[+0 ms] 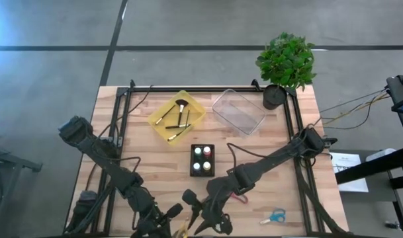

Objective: Pick & Place Paint Supplies
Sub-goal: Put the yellow scissors into the transparent bin

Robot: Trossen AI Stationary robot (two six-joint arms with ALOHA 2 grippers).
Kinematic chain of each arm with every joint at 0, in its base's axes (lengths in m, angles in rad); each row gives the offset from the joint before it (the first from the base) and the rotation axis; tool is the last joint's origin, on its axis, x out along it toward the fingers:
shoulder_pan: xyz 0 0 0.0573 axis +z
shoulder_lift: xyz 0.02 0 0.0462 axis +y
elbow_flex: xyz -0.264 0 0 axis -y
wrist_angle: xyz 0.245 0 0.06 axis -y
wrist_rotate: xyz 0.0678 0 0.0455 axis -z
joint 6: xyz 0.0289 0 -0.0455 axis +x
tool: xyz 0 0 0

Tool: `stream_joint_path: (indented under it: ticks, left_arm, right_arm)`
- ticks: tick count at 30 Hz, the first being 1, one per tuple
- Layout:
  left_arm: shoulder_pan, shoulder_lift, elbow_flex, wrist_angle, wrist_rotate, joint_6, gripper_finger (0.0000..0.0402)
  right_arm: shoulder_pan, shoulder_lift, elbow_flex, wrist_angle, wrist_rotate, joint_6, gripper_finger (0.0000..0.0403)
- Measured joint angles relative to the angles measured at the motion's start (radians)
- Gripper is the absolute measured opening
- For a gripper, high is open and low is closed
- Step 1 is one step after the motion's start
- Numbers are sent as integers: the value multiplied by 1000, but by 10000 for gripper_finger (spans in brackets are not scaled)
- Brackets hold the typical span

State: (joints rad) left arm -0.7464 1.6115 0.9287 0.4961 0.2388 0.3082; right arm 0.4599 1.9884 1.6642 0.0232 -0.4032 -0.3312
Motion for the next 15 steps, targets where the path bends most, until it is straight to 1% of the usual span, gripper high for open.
stream_joint_path:
  ticks: [6, 9, 12, 15]
  left_arm:
    - [-9, 0, 1, 5, 24, 26, 19]
    - [-8, 0, 3, 35, 35, 45, 19]
    - [-9, 0, 3, 71, 66, 60, 19]
    - [-10, 0, 5, 95, 71, 67, 19]
  right_arm:
    - [0, -21, 1, -137, -1, -9, 116]
    - [0, -21, -1, -178, 37, -11, 116]
    - [-1, -21, -21, -185, 82, -17, 116]
    - [-3, -19, -34, -185, 89, -21, 116]
